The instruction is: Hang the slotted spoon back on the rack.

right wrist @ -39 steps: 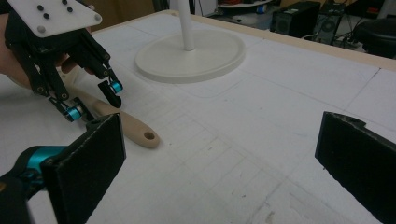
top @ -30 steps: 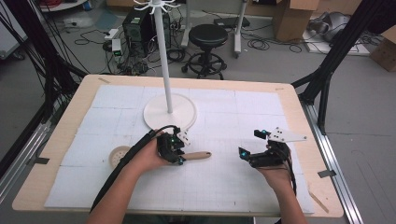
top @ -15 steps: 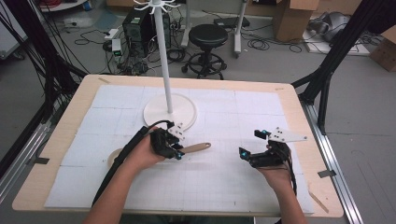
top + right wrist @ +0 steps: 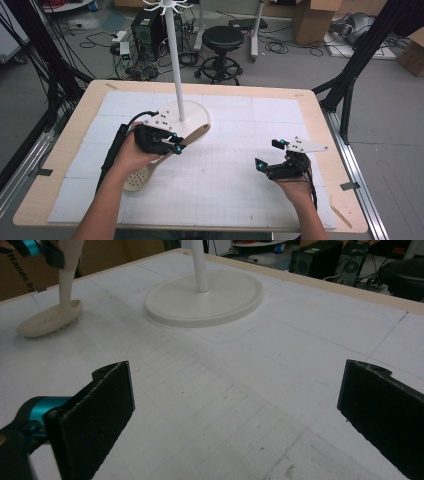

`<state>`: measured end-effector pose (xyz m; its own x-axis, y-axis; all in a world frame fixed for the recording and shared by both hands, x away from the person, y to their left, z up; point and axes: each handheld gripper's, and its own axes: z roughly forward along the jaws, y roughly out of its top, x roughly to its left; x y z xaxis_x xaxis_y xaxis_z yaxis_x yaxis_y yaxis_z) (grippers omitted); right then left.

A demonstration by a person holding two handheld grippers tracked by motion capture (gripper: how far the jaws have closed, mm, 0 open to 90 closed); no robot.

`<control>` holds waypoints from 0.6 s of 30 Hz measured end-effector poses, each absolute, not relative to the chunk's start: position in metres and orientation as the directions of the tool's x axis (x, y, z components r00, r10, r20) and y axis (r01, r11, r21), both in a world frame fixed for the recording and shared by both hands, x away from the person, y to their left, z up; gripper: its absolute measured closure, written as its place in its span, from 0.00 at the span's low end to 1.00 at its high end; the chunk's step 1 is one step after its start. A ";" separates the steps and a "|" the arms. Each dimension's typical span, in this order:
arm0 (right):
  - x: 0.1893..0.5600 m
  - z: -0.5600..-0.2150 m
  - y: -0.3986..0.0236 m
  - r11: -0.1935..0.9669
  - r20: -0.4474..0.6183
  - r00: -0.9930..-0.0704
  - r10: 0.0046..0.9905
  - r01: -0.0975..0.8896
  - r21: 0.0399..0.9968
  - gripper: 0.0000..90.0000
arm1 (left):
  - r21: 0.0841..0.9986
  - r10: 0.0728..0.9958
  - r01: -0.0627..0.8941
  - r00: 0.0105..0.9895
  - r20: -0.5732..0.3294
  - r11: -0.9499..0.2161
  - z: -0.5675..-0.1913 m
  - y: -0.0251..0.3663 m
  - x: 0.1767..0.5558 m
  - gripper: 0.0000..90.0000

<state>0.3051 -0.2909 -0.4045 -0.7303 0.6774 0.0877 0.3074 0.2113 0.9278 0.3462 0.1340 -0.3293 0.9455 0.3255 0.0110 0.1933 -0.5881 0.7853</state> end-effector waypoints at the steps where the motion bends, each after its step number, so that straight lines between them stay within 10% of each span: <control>1: 0.305 -0.405 -0.291 0.212 0.087 -0.729 0.679 0.309 0.927 0.01 | 0.791 0.331 0.193 0.943 0.013 -0.580 -0.327 0.137 0.346 0.80; 18: 0.304 -0.404 -0.290 0.214 0.090 -0.731 0.676 0.312 0.926 0.01 | 0.853 0.335 0.164 0.942 0.013 -0.495 -0.280 0.169 0.346 0.80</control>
<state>0.3043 -0.2898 -0.4043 -0.7311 0.6763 0.0900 0.3117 0.2137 0.9258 0.3464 0.1685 -0.2800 0.9421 0.3352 0.0135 0.1641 -0.4955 0.8530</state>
